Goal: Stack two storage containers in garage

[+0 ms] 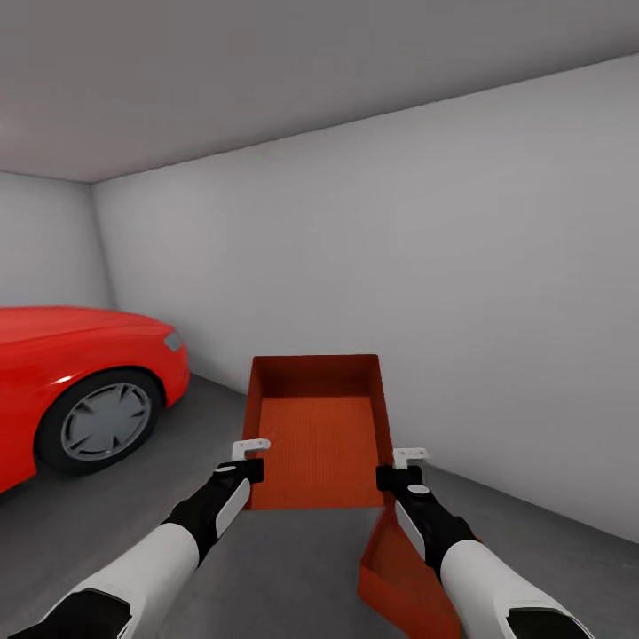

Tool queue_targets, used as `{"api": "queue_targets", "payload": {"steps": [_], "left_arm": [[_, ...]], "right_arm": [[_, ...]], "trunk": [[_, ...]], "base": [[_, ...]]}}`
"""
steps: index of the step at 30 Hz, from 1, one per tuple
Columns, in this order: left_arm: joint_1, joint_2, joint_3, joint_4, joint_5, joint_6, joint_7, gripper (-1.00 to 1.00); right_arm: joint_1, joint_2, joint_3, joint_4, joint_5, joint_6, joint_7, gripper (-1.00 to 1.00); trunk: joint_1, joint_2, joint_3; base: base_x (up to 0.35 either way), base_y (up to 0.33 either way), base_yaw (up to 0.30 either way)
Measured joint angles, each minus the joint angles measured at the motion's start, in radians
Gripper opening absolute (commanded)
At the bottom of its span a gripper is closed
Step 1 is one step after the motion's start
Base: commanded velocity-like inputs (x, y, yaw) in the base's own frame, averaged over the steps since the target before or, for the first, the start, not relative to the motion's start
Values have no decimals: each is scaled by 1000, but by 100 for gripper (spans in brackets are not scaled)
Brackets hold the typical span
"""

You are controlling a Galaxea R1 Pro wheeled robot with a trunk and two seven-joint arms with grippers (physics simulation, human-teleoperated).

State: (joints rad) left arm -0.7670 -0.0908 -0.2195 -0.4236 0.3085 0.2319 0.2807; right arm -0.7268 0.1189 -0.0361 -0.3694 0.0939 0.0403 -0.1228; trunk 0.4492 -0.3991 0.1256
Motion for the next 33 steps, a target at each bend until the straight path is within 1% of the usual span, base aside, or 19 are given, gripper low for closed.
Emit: {"api": "queue_targets", "payload": {"steps": [33], "left_arm": [[0,0,0,2,2,-3,-1,-100]], "right_arm": [[0,0,2,-1,0,0,-1,-100]], "trunk": [[0,0,0]], "base": [[319,2,-245]]}}
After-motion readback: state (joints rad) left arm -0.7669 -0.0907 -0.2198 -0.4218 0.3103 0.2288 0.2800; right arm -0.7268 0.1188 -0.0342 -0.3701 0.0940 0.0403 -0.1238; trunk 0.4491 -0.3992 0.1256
